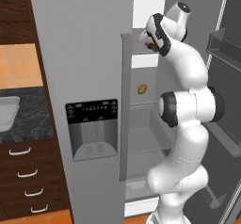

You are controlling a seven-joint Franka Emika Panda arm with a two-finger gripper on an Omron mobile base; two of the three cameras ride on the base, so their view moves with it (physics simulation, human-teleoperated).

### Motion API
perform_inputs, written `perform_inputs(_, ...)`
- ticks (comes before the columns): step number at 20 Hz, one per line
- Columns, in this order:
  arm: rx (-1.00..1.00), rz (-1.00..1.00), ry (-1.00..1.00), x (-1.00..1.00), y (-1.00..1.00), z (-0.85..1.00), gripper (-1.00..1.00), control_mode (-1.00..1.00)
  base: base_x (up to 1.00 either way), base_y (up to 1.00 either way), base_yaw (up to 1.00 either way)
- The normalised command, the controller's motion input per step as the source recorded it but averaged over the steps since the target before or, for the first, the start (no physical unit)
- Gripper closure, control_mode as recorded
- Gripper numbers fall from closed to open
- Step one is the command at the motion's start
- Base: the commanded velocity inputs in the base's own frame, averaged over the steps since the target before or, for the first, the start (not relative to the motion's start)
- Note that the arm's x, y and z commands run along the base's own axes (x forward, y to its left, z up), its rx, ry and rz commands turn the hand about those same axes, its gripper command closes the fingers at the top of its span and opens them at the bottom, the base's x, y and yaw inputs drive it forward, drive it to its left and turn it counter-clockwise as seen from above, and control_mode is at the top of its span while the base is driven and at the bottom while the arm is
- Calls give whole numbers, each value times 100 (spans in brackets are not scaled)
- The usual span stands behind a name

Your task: Place one potato and one chicken drumstick in each tupperware on the nearby counter, to pack two identical lunches.

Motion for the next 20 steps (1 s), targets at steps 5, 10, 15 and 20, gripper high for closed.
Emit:
perform_inputs(5,-35,0,2,-100,17,-100,100,-100,0,0,0)
perform_inputs(10,-4,7,25,-100,9,-100,100,-100,0,0,0)
perform_inputs(15,0,20,26,-100,0,-92,100,-100,0,0,0)
perform_inputs(20,-4,27,17,-100,0,-67,100,-100,0,0,0)
